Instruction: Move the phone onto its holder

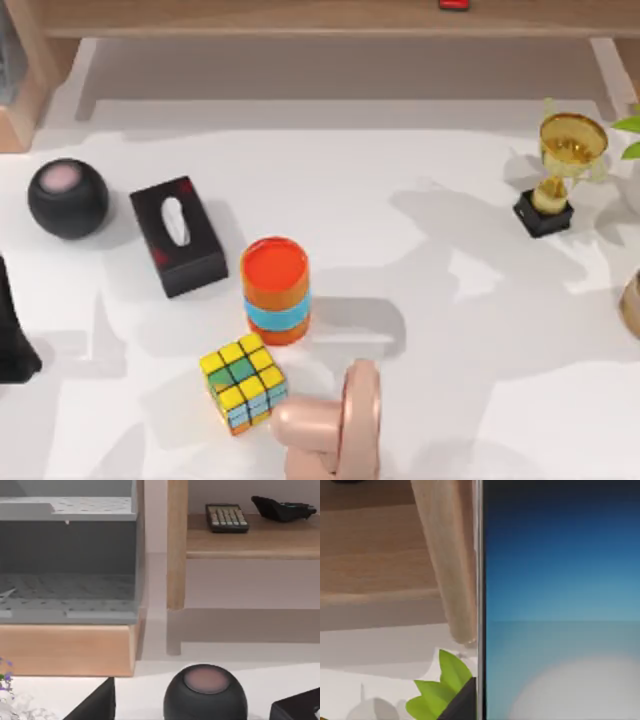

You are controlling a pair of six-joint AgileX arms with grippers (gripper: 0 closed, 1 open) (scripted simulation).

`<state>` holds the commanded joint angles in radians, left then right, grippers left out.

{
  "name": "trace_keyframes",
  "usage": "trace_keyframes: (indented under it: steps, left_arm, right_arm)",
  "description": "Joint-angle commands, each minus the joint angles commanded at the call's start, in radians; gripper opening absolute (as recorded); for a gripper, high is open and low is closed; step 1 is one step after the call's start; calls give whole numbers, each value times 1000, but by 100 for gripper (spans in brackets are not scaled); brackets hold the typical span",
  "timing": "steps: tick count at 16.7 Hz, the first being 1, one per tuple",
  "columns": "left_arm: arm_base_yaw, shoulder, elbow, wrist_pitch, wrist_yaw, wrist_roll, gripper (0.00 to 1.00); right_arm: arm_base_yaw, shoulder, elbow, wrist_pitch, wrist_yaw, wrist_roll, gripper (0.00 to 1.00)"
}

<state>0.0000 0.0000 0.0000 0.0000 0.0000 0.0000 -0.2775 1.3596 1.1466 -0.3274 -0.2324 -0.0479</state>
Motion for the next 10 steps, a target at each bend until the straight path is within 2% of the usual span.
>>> trace_keyframes:
  steps: [6, 10]
  left_arm:
    - [0, 0, 0, 0, 0, 0, 100]
    - [0, 0, 0, 0, 0, 0, 100]
  right_arm:
    - [-286, -188, -294, 177, -72, -62, 0]
    - [-427, -268, -447, 256, -102, -93, 0]
